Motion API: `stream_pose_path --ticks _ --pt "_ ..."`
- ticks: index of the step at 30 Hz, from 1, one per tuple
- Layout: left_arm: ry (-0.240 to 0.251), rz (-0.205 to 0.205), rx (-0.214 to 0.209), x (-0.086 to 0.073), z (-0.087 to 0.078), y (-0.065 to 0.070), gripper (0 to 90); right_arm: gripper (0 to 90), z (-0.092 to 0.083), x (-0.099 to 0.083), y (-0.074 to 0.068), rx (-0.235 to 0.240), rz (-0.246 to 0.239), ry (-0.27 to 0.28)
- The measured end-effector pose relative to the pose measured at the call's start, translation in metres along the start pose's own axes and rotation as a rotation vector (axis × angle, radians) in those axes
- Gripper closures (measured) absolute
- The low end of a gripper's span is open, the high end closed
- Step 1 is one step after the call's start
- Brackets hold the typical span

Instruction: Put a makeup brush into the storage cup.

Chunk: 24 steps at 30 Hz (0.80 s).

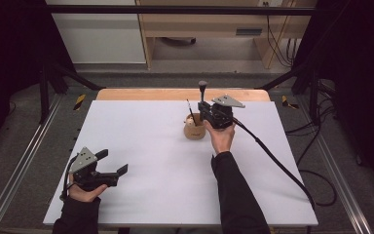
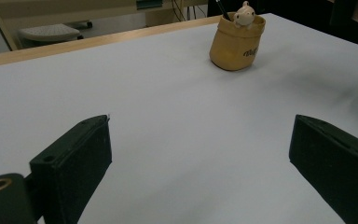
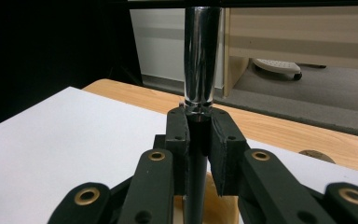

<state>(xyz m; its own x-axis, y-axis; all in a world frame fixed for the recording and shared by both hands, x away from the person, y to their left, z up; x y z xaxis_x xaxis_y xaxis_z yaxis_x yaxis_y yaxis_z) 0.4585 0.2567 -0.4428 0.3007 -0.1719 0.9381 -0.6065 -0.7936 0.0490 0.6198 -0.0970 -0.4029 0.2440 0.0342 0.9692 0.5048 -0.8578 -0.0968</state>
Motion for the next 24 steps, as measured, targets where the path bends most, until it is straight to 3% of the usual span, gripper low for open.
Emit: stream_pose_path --ticks 24 --pt "0.005 0.000 0.001 0.000 -0.001 -0.001 5.1 79.4 0.020 -0.028 0.000 -0.008 -0.004 -0.073"
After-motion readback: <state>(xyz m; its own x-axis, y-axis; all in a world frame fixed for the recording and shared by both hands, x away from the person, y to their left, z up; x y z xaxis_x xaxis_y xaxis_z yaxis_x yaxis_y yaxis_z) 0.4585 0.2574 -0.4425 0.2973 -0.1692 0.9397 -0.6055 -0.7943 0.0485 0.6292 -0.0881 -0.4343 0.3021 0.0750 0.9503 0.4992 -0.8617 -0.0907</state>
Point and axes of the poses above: each handheld gripper's, and its own axes: z roughly forward along the jaws, x roughly out of its top, y roughly to its right, the point moved 4 cm from there along z, roughly forward along the jaws, and after that the axes turned 3 degrees about y, right-handed, at the moved point
